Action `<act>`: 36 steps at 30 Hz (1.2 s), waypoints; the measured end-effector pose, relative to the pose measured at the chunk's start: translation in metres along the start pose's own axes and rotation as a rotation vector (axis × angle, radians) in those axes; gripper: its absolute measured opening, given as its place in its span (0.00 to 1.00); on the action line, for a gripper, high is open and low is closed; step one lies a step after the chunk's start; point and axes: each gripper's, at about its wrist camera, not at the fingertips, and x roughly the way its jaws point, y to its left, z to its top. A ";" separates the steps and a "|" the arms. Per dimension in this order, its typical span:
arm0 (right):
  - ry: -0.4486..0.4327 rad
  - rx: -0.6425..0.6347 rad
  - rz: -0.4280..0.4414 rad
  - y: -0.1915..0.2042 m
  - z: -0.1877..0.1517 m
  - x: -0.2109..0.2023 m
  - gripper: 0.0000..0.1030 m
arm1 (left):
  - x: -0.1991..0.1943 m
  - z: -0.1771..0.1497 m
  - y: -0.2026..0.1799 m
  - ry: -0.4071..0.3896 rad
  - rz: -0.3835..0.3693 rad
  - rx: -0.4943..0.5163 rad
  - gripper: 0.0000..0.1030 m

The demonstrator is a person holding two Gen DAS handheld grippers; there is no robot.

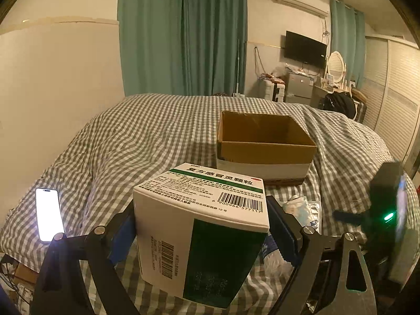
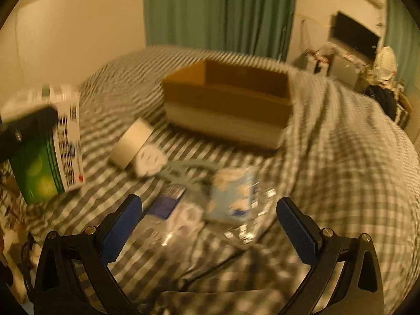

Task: Organize objects
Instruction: 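Drop the medicine box into the cardboard box with the left gripper while the right gripper grasps the clear bottle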

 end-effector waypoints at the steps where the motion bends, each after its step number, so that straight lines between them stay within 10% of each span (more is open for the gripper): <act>1: 0.033 -0.009 0.012 0.006 -0.002 0.008 1.00 | 0.001 -0.001 0.001 0.001 0.002 -0.001 0.88; 17: 0.248 0.001 0.074 0.028 -0.026 0.079 0.70 | 0.012 -0.014 -0.001 0.032 -0.010 0.000 0.88; 36: -0.119 -0.031 0.086 -0.014 0.032 -0.033 0.62 | 0.000 0.072 -0.029 -0.129 -0.025 0.039 0.88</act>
